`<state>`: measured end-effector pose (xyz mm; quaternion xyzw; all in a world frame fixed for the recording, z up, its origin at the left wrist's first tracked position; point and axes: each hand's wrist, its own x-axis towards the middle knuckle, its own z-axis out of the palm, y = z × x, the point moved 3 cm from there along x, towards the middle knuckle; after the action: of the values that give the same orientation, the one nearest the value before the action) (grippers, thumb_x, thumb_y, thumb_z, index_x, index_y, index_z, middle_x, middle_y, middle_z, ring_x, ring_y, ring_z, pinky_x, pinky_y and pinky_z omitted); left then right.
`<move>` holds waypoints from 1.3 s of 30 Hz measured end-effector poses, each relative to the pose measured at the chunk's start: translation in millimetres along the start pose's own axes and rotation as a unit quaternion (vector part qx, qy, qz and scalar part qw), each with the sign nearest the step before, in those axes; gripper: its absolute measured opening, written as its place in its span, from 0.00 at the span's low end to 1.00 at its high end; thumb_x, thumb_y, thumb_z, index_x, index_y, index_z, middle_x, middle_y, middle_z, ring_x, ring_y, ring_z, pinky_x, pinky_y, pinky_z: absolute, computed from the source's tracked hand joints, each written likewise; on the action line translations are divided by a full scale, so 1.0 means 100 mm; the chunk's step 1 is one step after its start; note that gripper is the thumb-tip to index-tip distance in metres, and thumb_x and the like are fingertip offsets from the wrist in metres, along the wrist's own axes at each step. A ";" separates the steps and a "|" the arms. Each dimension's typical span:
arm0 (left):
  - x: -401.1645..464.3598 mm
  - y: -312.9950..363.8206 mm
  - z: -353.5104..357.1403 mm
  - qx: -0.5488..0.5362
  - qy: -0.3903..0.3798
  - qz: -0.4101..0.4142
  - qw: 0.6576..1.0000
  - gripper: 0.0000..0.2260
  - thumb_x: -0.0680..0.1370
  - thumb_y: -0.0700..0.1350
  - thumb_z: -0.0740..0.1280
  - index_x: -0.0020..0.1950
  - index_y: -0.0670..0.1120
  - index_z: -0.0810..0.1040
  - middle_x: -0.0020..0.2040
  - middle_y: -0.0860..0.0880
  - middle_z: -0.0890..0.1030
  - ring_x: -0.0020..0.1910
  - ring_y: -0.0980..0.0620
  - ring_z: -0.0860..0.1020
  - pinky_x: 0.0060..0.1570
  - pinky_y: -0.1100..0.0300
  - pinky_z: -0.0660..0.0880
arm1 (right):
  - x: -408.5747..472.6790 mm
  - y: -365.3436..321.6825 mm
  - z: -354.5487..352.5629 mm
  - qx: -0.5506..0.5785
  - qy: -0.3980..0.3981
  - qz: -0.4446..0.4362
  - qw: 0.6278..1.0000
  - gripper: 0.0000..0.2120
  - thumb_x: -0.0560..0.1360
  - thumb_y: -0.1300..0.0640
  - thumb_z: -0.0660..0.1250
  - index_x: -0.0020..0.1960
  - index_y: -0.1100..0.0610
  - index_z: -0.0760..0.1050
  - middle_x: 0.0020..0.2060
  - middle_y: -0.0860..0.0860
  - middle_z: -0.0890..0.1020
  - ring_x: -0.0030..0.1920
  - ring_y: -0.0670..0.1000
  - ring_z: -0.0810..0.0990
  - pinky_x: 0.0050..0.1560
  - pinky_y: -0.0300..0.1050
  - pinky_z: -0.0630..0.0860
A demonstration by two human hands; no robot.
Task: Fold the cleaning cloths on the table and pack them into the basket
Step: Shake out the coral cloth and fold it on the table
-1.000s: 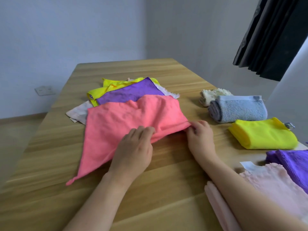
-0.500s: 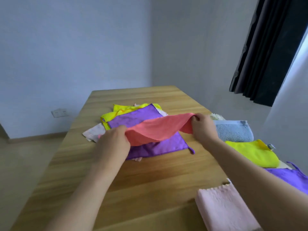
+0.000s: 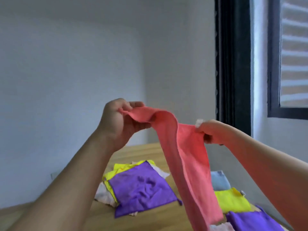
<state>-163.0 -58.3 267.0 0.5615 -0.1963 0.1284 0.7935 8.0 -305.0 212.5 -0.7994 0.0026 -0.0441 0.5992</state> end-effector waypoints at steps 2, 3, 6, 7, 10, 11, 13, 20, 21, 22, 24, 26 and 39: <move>-0.06 0.21 0.11 -0.029 -0.041 0.000 0.999 0.17 0.63 0.36 0.52 0.46 0.36 0.75 0.48 0.35 0.75 0.48 0.38 0.76 0.53 0.45 0.78 | -0.21 -0.16 -0.14 0.026 -0.051 0.001 0.998 0.10 0.78 0.66 0.60 0.40 0.57 0.69 0.32 0.52 0.72 0.30 0.48 0.71 0.23 0.36 0.71; -0.08 0.29 0.17 0.001 -0.044 0.001 0.999 0.18 0.62 0.35 0.52 0.47 0.36 0.75 0.48 0.36 0.74 0.47 0.39 0.75 0.51 0.49 0.79 | -0.31 -0.26 -0.21 0.031 -0.070 -0.010 0.997 0.09 0.78 0.67 0.61 0.40 0.59 0.71 0.33 0.54 0.73 0.31 0.49 0.72 0.25 0.37 0.74; -0.19 0.48 0.43 0.280 -0.007 0.045 0.959 0.07 0.73 0.35 0.61 0.47 0.39 0.78 0.40 0.42 0.73 0.29 0.49 0.69 0.20 0.66 0.65 | -0.69 -0.63 -0.33 -0.019 -0.091 -0.069 0.993 0.02 0.76 0.66 0.66 0.45 0.62 0.75 0.40 0.57 0.75 0.36 0.51 0.74 0.39 0.45 0.75; -0.21 0.54 0.51 0.394 0.001 0.072 0.916 0.06 0.77 0.40 0.63 0.47 0.41 0.80 0.37 0.44 0.74 0.26 0.52 0.68 0.18 0.68 0.60 | -0.85 -0.76 -0.33 -0.055 -0.097 -0.099 0.989 0.01 0.75 0.65 0.67 0.45 0.63 0.75 0.40 0.57 0.75 0.37 0.51 0.74 0.42 0.46 0.74; -0.29 0.67 0.76 0.557 -0.008 0.116 0.822 0.09 0.78 0.46 0.65 0.44 0.45 0.83 0.35 0.51 0.78 0.29 0.57 0.73 0.20 0.70 0.64 | -1.35 -1.08 -0.33 -0.094 -0.140 -0.169 0.971 0.14 0.76 0.63 0.68 0.58 0.68 0.70 0.45 0.58 0.75 0.44 0.55 0.74 0.54 0.54 0.77; -0.32 0.70 0.82 0.557 -0.010 0.117 0.822 0.09 0.78 0.45 0.65 0.44 0.46 0.84 0.35 0.52 0.78 0.28 0.59 0.73 0.20 0.72 0.63 | -1.52 -1.17 -0.33 -0.086 -0.165 -0.177 0.966 0.15 0.76 0.64 0.67 0.61 0.65 0.69 0.48 0.59 0.75 0.46 0.55 0.75 0.58 0.55 0.76; -0.37 0.78 0.88 0.503 0.000 0.084 0.860 0.13 0.76 0.37 0.60 0.47 0.45 0.85 0.37 0.52 0.80 0.28 0.61 0.74 0.19 0.73 0.63 | -1.72 -1.29 -0.38 -0.054 -0.209 -0.177 0.960 0.13 0.78 0.66 0.62 0.62 0.60 0.69 0.49 0.59 0.75 0.43 0.52 0.75 0.55 0.51 0.75; -0.44 0.86 1.00 0.446 -0.035 0.091 0.890 0.12 0.77 0.33 0.61 0.51 0.42 0.81 0.43 0.43 0.84 0.36 0.53 0.80 0.34 0.70 0.74 | -2.01 -1.47 -0.70 0.040 -0.199 -0.232 0.951 0.13 0.76 0.73 0.57 0.43 0.57 0.69 0.36 0.55 0.73 0.37 0.51 0.73 0.53 0.51 0.69; -0.44 0.89 1.02 0.469 -0.022 0.123 0.874 0.11 0.77 0.35 0.61 0.48 0.43 0.82 0.38 0.45 0.83 0.32 0.55 0.78 0.32 0.69 0.73 | -2.04 -1.49 -0.73 0.040 -0.194 -0.248 0.949 0.13 0.76 0.73 0.58 0.41 0.57 0.70 0.36 0.54 0.74 0.37 0.51 0.73 0.53 0.50 0.70; -0.44 0.93 1.06 0.480 -0.018 0.154 0.863 0.10 0.77 0.36 0.62 0.45 0.44 0.82 0.35 0.47 0.82 0.29 0.57 0.76 0.30 0.69 0.71 | -2.07 -1.52 -0.77 0.037 -0.187 -0.264 0.945 0.14 0.75 0.74 0.59 0.39 0.57 0.71 0.35 0.54 0.75 0.37 0.50 0.74 0.52 0.49 0.71; -0.46 0.96 1.13 0.474 -0.035 0.179 0.861 0.08 0.78 0.40 0.65 0.43 0.44 0.82 0.32 0.51 0.79 0.26 0.62 0.73 0.28 0.70 0.67 | -2.11 -1.54 -0.81 0.034 -0.169 -0.288 0.942 0.14 0.74 0.74 0.60 0.38 0.58 0.74 0.36 0.54 0.77 0.38 0.51 0.77 0.52 0.48 0.74; -0.46 0.97 1.18 0.469 -0.052 0.174 0.864 0.11 0.79 0.47 0.66 0.43 0.41 0.81 0.32 0.53 0.78 0.27 0.61 0.72 0.30 0.69 0.66 | -2.13 -1.56 -0.85 0.033 -0.146 -0.296 0.943 0.13 0.74 0.75 0.59 0.39 0.60 0.76 0.37 0.55 0.79 0.38 0.51 0.79 0.49 0.45 0.78; -0.38 0.93 1.38 0.469 -0.056 0.156 0.868 0.12 0.77 0.51 0.68 0.42 0.43 0.81 0.34 0.50 0.79 0.32 0.56 0.74 0.35 0.62 0.71 | -2.39 -1.54 -0.95 0.005 -0.206 -0.329 0.922 0.11 0.76 0.50 0.64 0.43 0.56 0.80 0.41 0.50 0.79 0.42 0.50 0.76 0.48 0.45 0.75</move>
<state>-259.4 -156.0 367.7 0.8359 -0.2422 0.2953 0.3941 -244.2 -339.4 370.5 -0.7436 -0.3839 -0.0733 0.5425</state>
